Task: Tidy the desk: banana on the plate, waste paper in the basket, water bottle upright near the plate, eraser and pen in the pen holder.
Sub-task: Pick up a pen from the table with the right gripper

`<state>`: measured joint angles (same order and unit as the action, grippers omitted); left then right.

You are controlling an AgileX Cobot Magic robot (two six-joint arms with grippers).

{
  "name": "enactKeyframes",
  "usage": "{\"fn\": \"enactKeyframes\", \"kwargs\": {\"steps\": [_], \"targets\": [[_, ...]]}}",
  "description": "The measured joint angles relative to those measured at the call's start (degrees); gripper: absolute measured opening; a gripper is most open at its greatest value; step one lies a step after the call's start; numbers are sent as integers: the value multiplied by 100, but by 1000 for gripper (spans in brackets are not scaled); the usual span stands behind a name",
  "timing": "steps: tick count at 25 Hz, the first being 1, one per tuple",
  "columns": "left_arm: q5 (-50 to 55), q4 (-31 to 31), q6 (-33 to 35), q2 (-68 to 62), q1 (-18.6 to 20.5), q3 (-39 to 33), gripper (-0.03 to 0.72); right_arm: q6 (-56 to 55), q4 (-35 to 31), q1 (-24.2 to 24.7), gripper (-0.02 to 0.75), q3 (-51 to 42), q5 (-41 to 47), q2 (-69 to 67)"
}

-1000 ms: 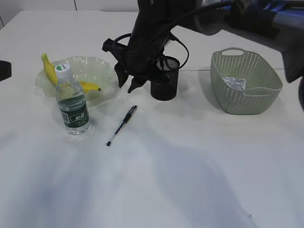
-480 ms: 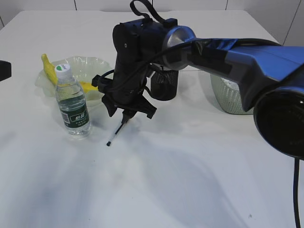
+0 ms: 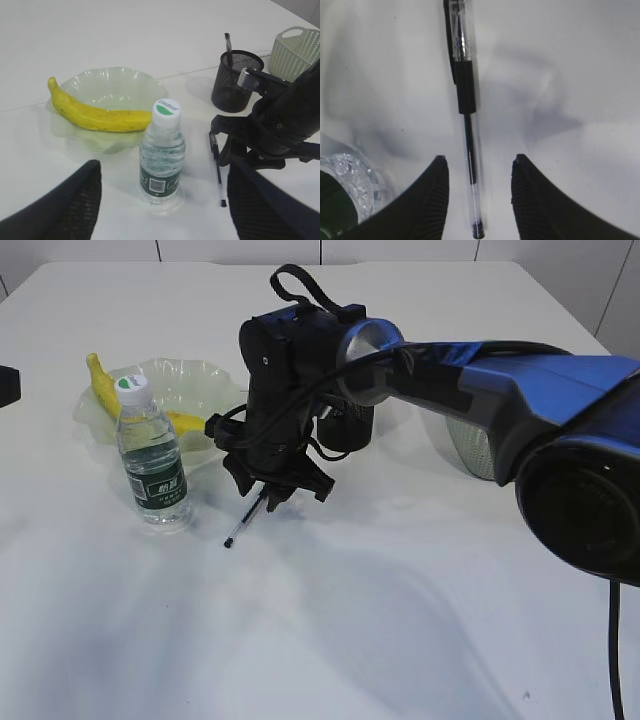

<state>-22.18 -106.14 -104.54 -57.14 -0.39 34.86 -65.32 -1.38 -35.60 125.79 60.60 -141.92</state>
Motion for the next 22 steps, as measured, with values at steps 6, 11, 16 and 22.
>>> {"fn": "enactKeyframes", "kwargs": {"steps": [6, 11, 16, 22], "targets": [[60, 0, 0, 0, 0, 0, 551, -151, 25, 0, 318, 0, -100, -9], [60, 0, 0, 0, 0, 0, 551, -197, -9, 0, 319, 0, -133, -86], [60, 0, 0, 0, 0, 0, 551, -300, -9, 0, 319, 10, -166, -96], [71, 0, 0, 0, 0, 0, 551, -322, -9, 0, 319, 525, -56, -420]]}}
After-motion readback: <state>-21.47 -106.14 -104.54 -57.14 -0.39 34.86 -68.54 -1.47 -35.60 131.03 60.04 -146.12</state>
